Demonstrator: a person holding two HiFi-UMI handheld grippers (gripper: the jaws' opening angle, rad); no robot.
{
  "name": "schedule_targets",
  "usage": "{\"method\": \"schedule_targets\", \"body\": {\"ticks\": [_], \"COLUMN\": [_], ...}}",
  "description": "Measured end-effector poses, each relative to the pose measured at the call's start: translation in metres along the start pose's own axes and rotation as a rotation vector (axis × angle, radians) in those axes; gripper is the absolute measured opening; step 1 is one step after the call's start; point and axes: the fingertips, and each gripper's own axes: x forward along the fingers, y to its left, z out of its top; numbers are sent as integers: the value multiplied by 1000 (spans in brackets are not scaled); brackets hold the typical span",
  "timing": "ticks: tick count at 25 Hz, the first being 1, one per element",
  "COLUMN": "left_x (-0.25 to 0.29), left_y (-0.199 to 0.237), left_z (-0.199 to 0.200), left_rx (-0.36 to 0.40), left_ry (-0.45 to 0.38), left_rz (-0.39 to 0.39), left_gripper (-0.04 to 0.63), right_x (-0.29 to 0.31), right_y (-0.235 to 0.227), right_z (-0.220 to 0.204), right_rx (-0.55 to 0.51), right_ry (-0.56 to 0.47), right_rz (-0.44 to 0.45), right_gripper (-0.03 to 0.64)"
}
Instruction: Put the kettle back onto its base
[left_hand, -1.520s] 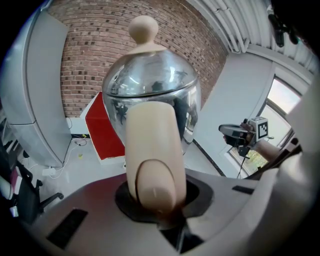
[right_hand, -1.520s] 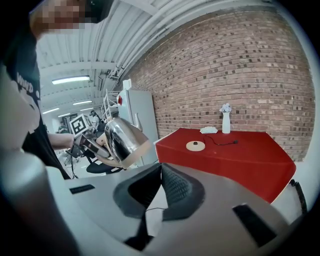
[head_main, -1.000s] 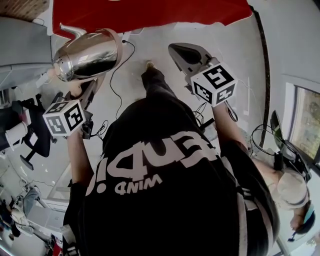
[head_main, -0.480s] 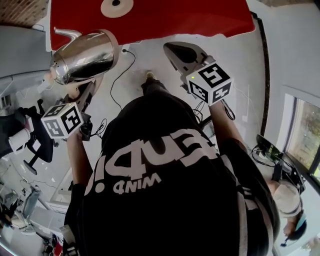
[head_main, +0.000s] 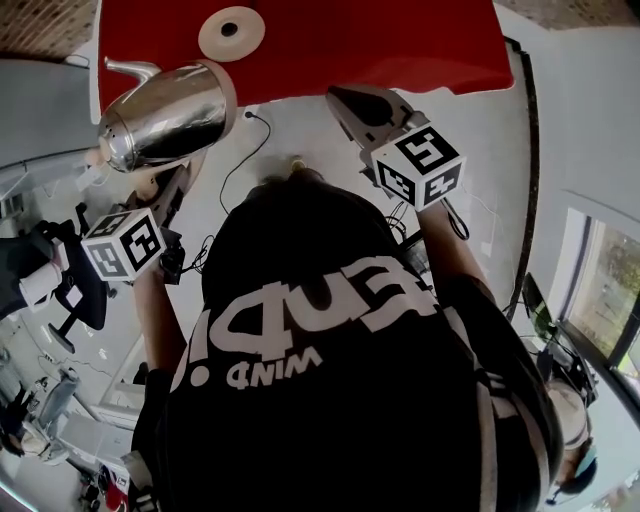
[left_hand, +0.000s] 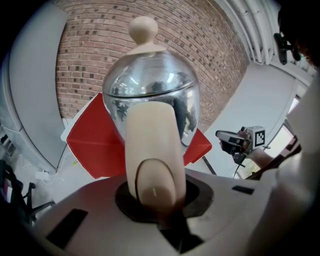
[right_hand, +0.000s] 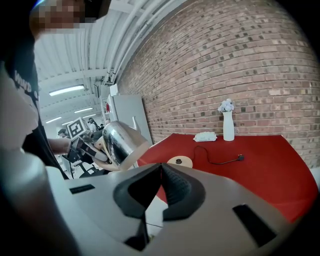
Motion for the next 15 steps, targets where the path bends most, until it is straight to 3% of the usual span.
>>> {"method": "schedule_targets", "body": {"ticks": [15], "left_x": [25], "left_y": [37], "left_z": [58], "left_rx": [48], "left_ry": [24], "left_rz": [-36], "left_gripper": [57], "right_x": [26], "right_y": [-16], "right_z": [19], "right_rx": [13], "right_ry": [-2], "right_rz": [-30], "right_gripper": [23]}}
